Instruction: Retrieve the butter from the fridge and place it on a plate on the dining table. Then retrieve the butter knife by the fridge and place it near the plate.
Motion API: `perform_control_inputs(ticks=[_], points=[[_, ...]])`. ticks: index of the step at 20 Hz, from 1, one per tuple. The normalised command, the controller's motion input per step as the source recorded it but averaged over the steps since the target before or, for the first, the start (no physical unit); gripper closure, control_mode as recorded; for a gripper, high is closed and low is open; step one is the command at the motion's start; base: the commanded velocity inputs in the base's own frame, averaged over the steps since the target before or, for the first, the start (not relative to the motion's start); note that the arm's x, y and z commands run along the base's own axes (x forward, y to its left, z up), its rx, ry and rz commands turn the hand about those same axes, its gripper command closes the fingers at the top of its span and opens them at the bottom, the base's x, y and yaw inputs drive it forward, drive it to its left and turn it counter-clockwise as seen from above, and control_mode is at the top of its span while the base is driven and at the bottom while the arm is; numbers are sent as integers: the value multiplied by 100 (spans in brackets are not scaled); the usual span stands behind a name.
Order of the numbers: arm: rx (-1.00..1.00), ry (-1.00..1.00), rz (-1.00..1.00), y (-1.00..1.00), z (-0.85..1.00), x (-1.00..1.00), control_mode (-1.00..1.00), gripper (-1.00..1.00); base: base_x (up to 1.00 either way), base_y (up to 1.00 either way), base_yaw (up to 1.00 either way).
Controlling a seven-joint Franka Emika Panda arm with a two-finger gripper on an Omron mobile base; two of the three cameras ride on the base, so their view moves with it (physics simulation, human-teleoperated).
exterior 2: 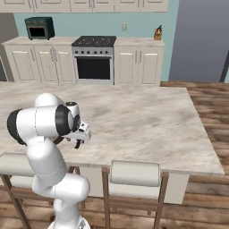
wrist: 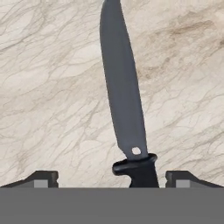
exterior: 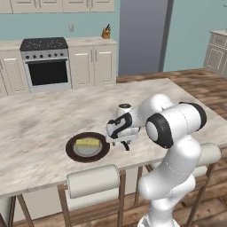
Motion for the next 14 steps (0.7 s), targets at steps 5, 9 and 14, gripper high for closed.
perform_control_inputs(ticks=[5,9,14], points=[[0,0,0,0,4,0,-100,-100,0,0,0],[0,0,0,0,26,-6,-100,-100,0,0,0],[0,0,0,-5,47,-46,-100,-100,0,0,0]])
